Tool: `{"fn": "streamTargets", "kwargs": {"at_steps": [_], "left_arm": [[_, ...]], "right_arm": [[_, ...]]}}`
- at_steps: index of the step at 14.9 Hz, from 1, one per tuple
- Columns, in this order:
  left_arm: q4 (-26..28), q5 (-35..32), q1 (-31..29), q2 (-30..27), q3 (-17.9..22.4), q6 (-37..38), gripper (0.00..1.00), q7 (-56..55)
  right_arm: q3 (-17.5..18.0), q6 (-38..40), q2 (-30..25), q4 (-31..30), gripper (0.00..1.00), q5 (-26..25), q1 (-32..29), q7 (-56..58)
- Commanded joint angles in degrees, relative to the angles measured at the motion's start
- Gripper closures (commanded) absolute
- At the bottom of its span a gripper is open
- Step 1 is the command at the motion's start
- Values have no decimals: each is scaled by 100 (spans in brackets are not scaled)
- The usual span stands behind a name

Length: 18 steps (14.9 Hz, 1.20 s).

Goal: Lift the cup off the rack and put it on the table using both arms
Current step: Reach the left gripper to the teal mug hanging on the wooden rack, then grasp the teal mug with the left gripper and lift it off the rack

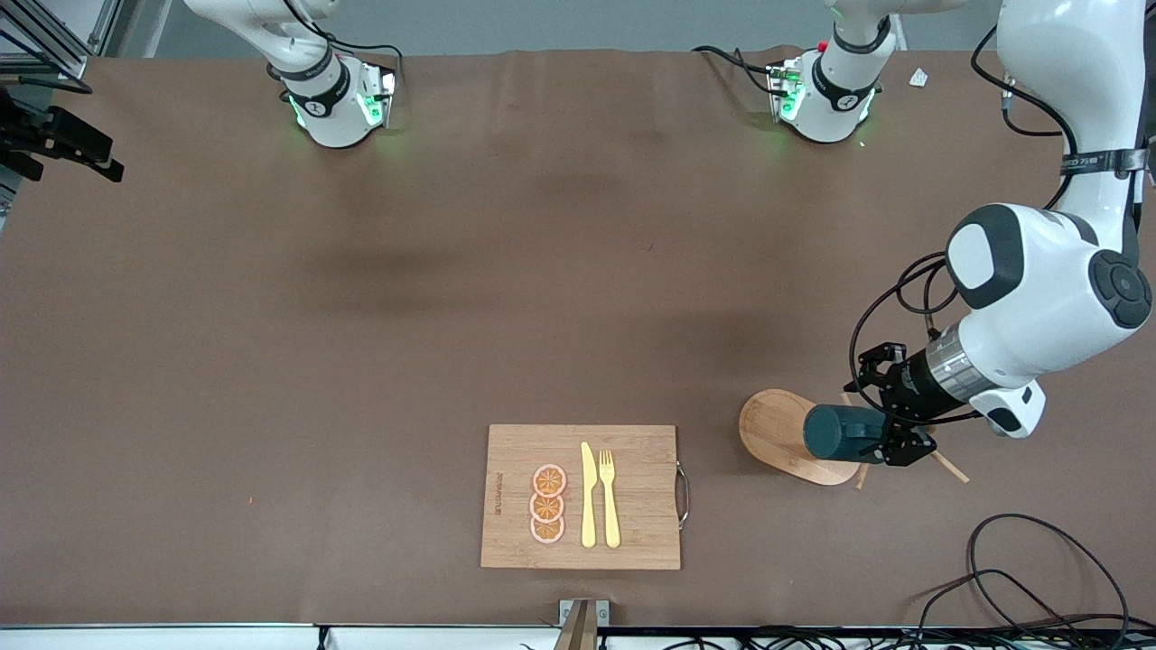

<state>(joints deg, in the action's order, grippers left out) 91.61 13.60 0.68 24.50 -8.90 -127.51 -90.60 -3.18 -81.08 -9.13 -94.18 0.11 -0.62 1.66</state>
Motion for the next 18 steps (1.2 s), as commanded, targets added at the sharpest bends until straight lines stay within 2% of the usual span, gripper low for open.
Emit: {"fn": "streamTargets", "kwargs": {"at_steps": [1,7,10,12,15,18], "left_arm": [[-73,81,2,63,-15,-37,0,-46],[-73,81,2,248,-42,-177,2,-46],[-73,81,11,248,-51,-177,23,-81],[-90,90,-15,230,-94,-169,33,-72],[-142,81,2,108,-121,-55,36,-99],[-406,29,-16,-24,-314,506,36,-151]], "right_arm": [[11,-4,-107,-92,0,-11,-26,62],[11,-13,-107,-48,0,-11,-18,53],[11,-22,-98,-39,0,-11,-26,53],[11,-39,-98,-39,0,-11,-26,53],[11,-31,-89,-39,0,-11,-26,53],[11,-13,-63,14,0,-20,-26,53]]}}
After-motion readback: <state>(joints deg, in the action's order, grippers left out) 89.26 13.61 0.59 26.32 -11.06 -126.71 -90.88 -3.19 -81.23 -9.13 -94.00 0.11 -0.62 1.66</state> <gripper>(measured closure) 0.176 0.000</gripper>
